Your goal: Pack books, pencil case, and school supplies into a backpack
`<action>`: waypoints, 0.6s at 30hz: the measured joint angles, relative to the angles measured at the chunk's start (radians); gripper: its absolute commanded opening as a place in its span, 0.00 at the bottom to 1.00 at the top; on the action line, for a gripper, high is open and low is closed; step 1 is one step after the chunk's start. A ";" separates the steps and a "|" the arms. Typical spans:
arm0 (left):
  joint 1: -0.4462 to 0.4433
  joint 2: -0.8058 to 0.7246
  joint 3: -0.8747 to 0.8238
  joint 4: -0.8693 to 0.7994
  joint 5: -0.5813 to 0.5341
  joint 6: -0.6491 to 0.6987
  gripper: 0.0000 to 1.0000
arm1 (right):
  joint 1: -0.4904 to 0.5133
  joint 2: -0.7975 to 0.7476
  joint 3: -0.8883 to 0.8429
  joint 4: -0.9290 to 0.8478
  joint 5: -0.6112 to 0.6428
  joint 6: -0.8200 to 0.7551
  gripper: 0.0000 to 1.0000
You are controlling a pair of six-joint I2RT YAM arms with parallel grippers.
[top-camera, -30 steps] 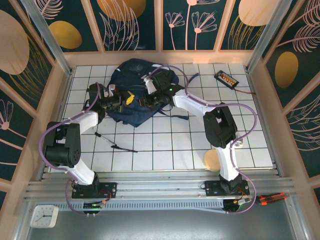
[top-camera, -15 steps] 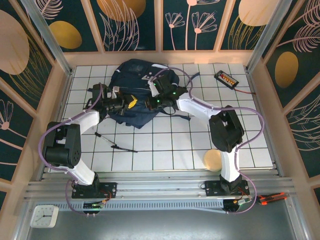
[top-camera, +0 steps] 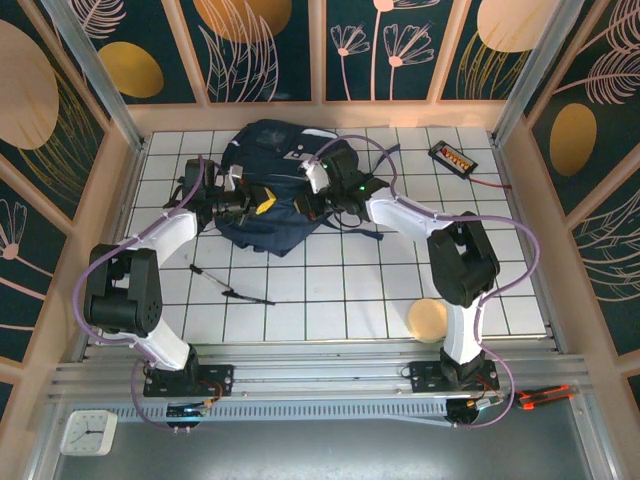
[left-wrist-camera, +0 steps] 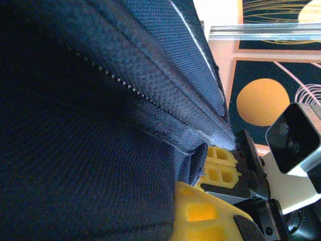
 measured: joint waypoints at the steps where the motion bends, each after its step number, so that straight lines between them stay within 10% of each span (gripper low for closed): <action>1: 0.000 0.000 0.000 -0.010 0.005 0.005 0.00 | 0.000 -0.009 -0.022 0.024 -0.003 -0.035 0.00; 18: 0.026 0.000 0.021 -0.074 0.025 0.064 0.00 | -0.089 0.011 0.001 -0.039 -0.049 -0.314 0.11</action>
